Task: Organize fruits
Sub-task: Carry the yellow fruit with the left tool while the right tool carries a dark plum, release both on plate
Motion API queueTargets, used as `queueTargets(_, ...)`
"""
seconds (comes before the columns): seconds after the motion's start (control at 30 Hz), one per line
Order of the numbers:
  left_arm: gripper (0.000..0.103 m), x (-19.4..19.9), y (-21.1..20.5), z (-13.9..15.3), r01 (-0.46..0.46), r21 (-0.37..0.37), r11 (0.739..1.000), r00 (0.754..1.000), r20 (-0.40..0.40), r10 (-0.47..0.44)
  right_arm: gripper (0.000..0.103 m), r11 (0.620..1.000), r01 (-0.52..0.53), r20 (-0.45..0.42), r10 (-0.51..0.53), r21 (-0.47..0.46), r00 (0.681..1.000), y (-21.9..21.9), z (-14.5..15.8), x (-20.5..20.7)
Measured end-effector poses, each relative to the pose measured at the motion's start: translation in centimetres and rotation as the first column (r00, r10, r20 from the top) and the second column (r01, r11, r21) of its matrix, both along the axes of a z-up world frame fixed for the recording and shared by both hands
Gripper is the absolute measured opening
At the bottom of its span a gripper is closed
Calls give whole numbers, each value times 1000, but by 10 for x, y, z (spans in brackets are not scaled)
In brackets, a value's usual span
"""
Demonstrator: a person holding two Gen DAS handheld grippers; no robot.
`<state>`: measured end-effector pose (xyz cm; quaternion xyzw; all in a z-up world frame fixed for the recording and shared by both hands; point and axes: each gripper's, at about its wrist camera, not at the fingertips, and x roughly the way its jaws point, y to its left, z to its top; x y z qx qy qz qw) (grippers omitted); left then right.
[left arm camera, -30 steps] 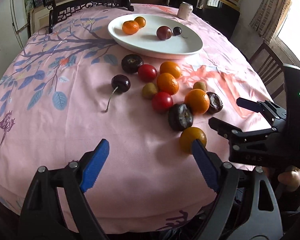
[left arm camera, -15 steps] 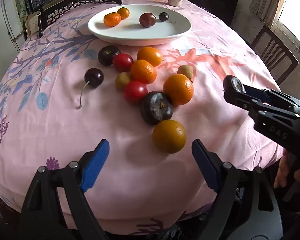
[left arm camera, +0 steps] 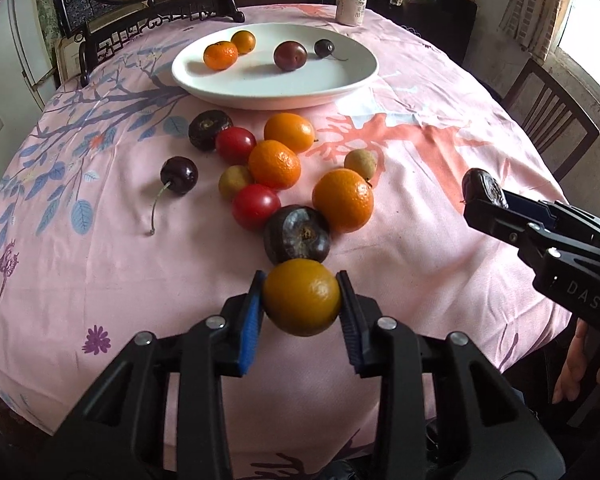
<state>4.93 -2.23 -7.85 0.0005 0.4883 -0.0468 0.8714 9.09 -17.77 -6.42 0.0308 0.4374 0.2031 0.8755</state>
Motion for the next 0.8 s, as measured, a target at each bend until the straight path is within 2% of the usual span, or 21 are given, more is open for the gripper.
queueTargets(0.3, 35, 1, 28, 11, -36, -66, 997, 999, 10, 37, 40, 1000, -29, 16, 29, -5, 999, 18, 10, 1)
queueTargets(0.53, 35, 21, 53, 33, -51, -84, 995, 997, 46, 55, 40, 998, -54, 2, 54, -9, 999, 37, 15, 22)
queueTargets(0.67, 35, 60, 63, 57, -50, -64, 997, 994, 90, 56, 40, 998, -63, 35, 63, -24, 997, 49, 31, 52)
queueTargets(0.8, 35, 135, 71, 67, -64, -51, 997, 995, 77, 68, 40, 997, -67, 62, 69, -38, 996, 61, 42, 101)
